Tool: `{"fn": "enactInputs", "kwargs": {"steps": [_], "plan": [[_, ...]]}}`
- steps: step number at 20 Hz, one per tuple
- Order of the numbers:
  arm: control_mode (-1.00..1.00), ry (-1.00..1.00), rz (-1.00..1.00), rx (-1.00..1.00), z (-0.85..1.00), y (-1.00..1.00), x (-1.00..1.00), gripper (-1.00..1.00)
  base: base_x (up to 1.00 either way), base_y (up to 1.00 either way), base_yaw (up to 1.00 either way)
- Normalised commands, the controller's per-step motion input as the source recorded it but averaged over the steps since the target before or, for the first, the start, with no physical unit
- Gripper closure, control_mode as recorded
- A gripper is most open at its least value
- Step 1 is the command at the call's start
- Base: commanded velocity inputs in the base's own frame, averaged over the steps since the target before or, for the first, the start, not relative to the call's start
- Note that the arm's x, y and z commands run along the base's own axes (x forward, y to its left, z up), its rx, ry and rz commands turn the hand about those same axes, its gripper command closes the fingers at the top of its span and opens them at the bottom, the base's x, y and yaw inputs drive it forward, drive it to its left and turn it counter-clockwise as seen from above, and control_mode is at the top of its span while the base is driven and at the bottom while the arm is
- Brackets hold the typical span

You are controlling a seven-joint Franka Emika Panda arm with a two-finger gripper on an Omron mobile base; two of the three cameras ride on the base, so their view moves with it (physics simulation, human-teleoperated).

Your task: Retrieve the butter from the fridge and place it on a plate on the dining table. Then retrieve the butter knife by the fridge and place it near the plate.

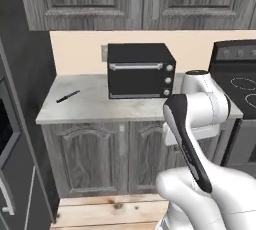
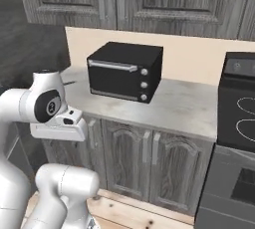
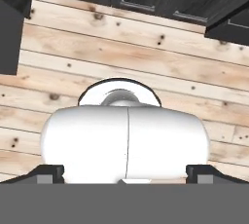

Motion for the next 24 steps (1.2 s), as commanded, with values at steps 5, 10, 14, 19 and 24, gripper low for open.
{"fn": "enactInputs", "kwargs": {"steps": [5,10,14,19,24], "plan": [[1.0,0.0,0.0,0.0,0.0,0.0,0.0,-1.0,0.58,0.79,-0.14],[1.0,0.0,0.0,0.0,0.0,0.0,0.0,-1.0,0.78,0.37,0.07],[1.0,0.0,0.0,0.0,0.0,0.0,0.0,-1.0,0.47,0.06,0.13],[1.0,0.0,0.0,0.0,0.0,0.0,0.0,-1.0,0.15,0.18,0.15],[1.0,0.0,0.0,0.0,0.0,0.0,0.0,-1.0,0.29,0.29,0.24]]}}
